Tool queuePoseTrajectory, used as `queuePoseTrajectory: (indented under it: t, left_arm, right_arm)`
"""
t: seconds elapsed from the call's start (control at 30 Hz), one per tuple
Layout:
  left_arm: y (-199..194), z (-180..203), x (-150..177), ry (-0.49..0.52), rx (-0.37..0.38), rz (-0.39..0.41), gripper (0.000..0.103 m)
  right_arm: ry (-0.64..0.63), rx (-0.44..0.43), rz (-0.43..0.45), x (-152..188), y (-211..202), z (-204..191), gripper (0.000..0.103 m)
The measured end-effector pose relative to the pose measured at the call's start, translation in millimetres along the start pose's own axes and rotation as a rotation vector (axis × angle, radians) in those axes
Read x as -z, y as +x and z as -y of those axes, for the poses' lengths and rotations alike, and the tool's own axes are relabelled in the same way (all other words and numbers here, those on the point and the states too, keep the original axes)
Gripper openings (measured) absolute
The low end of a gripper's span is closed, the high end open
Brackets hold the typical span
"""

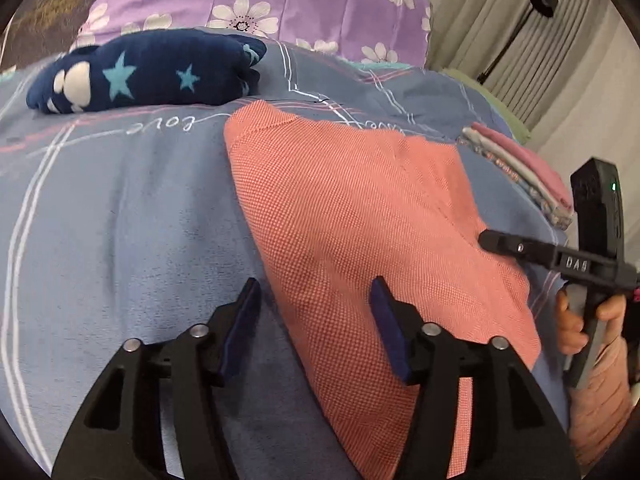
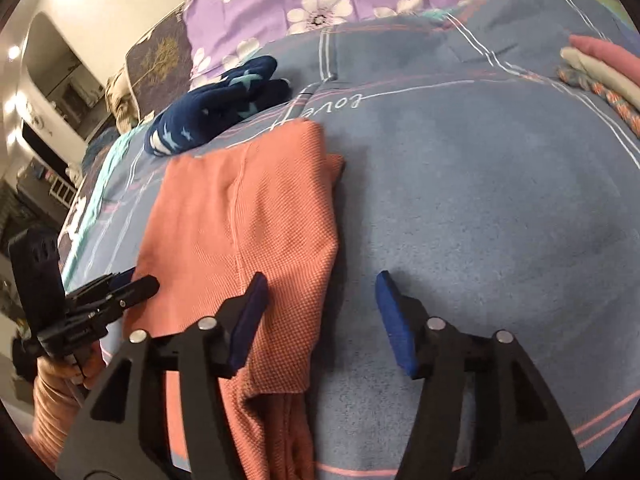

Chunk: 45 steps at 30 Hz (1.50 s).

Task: Fold small clothes
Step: 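Grasp the folded shirt's edge with the left tool while the right tool grasps it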

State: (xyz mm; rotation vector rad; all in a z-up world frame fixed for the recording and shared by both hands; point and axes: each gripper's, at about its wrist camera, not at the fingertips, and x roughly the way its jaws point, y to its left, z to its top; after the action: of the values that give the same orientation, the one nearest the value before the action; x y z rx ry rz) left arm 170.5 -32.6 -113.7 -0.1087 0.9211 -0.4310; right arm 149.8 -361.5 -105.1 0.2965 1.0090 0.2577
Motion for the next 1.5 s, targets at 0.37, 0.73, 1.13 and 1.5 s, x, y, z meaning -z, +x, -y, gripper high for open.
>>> queuePoseTrajectory:
  t: [0.37,0.73,1.13,1.5]
  left_arm:
    - [17,9,-10,0.045,0.056,-0.027,0.074]
    - [26,9,-20,0.067,0.089,-0.033,0.076]
    - [16,10,-8,0.100,0.099,-0.042,0.076]
    - [24,8,-12,0.098,0.129,-0.033,0.076]
  right_arm:
    - [-0.085,-0.137,-0.095,-16,23,-8,0.068]
    - [-0.067,-0.252,-0.122,-39,48,-12,0.065]
    - [-0.138,-0.242,-0.158,-13,23,-9,0.057]
    - [-0.138,-0.290,-0.158,-32,47,-17,0.057]
